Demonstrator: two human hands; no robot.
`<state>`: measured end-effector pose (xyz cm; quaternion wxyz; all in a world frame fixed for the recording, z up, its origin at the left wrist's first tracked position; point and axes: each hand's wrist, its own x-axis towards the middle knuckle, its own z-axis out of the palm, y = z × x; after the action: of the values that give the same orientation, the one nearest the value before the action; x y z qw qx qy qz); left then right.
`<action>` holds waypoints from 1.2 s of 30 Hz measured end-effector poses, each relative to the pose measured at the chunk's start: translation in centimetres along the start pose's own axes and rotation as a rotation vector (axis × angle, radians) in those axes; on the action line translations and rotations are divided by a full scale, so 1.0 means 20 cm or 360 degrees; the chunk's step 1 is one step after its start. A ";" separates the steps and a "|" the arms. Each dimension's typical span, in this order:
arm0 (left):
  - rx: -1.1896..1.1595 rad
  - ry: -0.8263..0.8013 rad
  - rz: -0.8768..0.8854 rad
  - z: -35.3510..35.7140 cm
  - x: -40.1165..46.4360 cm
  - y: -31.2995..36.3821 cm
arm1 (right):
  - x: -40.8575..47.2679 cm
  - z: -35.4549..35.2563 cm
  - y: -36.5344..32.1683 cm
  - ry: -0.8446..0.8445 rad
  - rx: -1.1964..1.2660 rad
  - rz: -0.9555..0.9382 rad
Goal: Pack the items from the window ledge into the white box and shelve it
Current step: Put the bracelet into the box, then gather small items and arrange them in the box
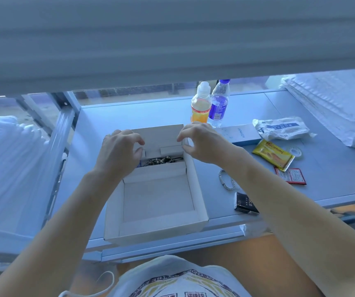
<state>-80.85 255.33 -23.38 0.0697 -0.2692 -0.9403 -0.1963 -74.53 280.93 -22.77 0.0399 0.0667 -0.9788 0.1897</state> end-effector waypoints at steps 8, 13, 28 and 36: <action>-0.0163 0.0052 0.0147 0.03 -0.03 0.28 | -0.25 -0.11 0.15 0.0042 0.0154 0.0033; -0.0221 0.0048 0.0202 0.08 -0.02 0.44 | -0.38 -0.17 0.30 0.0096 0.0182 0.0129; -0.0346 -0.0071 0.0327 0.39 0.01 0.95 | -0.80 -0.26 0.84 0.0159 0.0197 0.0371; -0.0368 -0.0144 0.0260 0.52 0.03 1.10 | -0.95 -0.22 1.03 0.0084 0.0277 0.0520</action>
<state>-69.94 276.90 -25.48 0.0116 -0.3597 -0.8885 -0.2847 -58.62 303.64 -28.26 0.0282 -0.0949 -0.9550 0.2795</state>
